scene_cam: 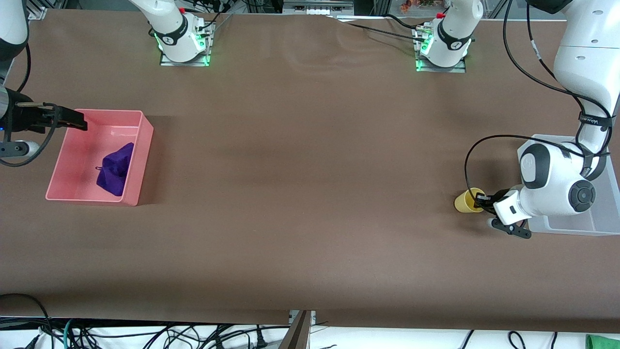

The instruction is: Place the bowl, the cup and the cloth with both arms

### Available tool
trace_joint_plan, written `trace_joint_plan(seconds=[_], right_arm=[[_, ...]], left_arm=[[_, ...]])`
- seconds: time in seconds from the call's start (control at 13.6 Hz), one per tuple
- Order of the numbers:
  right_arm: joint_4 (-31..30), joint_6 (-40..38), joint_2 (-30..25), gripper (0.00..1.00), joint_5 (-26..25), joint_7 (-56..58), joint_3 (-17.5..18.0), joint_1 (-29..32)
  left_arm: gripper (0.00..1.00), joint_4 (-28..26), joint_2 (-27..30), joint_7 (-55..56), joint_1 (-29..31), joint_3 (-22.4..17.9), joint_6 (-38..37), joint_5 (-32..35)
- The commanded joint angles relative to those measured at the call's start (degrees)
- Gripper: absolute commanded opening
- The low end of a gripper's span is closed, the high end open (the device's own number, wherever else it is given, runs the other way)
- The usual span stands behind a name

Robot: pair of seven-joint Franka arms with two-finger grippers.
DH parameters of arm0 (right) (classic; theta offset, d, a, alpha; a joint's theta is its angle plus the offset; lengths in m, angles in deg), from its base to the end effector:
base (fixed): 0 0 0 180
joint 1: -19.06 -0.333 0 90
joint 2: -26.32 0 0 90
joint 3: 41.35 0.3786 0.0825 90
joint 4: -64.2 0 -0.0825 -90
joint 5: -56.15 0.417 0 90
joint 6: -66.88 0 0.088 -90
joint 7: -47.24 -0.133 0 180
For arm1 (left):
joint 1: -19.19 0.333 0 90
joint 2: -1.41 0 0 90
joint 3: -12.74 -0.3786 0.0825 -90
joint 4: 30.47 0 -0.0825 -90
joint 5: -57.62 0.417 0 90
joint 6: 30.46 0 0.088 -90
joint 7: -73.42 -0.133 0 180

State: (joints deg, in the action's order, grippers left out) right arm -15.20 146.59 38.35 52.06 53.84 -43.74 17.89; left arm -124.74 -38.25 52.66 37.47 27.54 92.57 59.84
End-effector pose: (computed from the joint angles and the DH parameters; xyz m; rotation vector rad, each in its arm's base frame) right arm 0.6373 -0.0210 0.6106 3.0560 0.1351 -0.3213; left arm 0.7232 0.0677 0.2080 2.9358 -0.4169 -0.2006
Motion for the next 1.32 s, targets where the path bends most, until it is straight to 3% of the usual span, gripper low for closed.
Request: trace_joint_plan(seconds=[0.0,0.29,0.59,0.66,0.95,1.25], right_arm=[[1.7,-0.27,-0.61,1.0,-2.24,-0.8,0.81,0.55],[3.9,1.92,-0.52,1.0,-2.24,-0.36,0.81,0.64],[3.9,0.97,-0.52,1.0,-0.76,-0.97,1.34,0.64],[3.81,0.79,-0.61,1.0,-0.4,-0.97,1.16,0.64],[3.55,-0.88,-0.61,1.0,0.48,-1.06,1.16,0.82],[3.64,-1.93,-0.61,1.0,0.83,-2.29,0.99,0.82]], left_arm=[[0.0,0.14,1.34,-0.85,0.17,0.05,-1.65,-0.72],[0.0,1.37,5.73,-4.81,0.79,-0.03,-8.93,-0.02],[0.0,11.8,7.84,-13.13,2.36,-2.04,-24.46,0.68],[0.0,13.92,7.84,-17.77,3.24,-2.84,-26.07,3.99],[0.0,14.65,7.23,-30.72,10.69,-2.85,-22.86,15.35],[0.0,2.47,7.14,-40.49,19.4,-2.67,-1.89,17.21]])
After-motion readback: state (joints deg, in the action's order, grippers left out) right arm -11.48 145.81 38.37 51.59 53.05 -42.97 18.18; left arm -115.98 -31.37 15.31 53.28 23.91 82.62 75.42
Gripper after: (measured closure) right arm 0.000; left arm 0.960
